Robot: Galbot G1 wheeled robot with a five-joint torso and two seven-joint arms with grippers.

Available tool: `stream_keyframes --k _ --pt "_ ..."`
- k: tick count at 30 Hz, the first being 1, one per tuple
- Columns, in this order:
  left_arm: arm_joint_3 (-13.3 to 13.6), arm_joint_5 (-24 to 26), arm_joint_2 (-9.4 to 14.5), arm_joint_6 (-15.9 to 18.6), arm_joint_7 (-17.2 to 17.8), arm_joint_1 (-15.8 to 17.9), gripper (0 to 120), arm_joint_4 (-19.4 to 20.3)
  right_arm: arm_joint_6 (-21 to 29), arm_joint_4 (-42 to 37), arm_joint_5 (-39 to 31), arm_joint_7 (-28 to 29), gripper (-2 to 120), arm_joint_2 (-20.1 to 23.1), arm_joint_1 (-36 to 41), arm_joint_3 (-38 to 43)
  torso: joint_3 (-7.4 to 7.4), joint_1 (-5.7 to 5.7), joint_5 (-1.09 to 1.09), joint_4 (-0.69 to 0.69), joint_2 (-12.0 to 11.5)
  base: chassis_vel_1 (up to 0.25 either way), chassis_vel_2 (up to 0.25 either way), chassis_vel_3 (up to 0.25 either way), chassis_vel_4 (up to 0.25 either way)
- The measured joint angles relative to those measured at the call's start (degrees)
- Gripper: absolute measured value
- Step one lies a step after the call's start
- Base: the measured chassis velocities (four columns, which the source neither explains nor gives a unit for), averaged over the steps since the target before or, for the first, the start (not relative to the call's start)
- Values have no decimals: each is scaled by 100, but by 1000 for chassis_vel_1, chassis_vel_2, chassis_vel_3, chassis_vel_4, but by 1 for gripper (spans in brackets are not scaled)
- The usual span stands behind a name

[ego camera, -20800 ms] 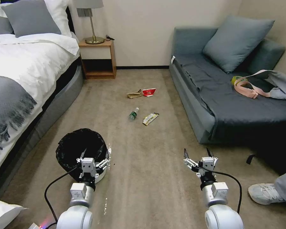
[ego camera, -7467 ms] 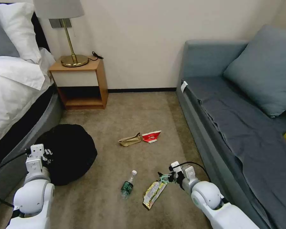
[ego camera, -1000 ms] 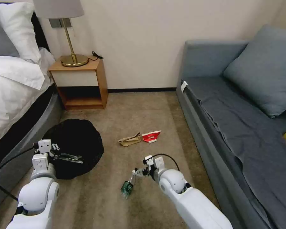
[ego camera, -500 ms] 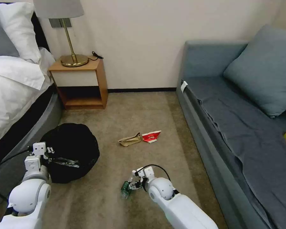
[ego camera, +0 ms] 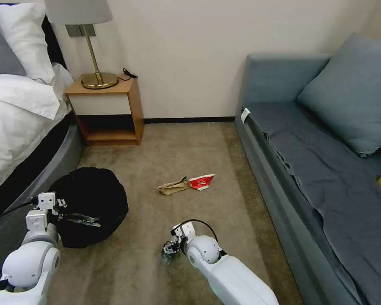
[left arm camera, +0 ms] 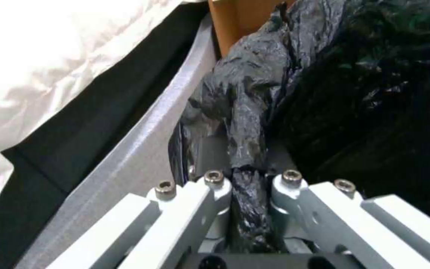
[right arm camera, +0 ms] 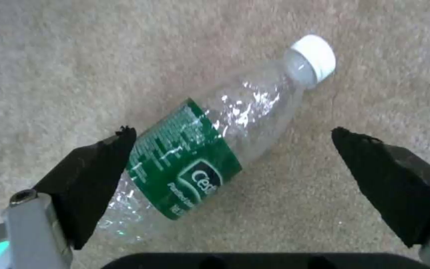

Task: Pick up the trash bin, then pick up the garbage on the floor and place it into the trash bin.

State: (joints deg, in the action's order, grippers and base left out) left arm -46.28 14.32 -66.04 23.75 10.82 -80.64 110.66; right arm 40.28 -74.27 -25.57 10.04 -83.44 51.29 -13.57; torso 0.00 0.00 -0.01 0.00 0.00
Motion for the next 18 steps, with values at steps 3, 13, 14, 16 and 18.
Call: stream_keyframes --k 3,13,14,16,18 --pt "13 -17 -32 -23 -12 -18 4 12 -19 89 66 -1 100 -48 14 -19 0 0 0 0 0 0 0 0 0" --pt "8 -61 -106 -112 -48 -111 4 70 -202 595 559 -104 100 -278 25 -73 0 0 0 0 0 0 0 0 0" --pt "-4 -61 -120 -112 -50 -132 4 94 -231 705 639 -122 100 -316 11 -72 0 0 1 0 0 0 0 0 0" --pt "-16 -61 -131 -122 -54 -155 4 116 -255 788 702 -146 98 -343 1 -67 0 0 1 0 -1 0 0 0 0" --pt "-39 -65 -149 -158 -56 -192 4 146 -273 866 791 -191 92 -365 -14 -57 0 0 1 0 0 0 0 0 0"
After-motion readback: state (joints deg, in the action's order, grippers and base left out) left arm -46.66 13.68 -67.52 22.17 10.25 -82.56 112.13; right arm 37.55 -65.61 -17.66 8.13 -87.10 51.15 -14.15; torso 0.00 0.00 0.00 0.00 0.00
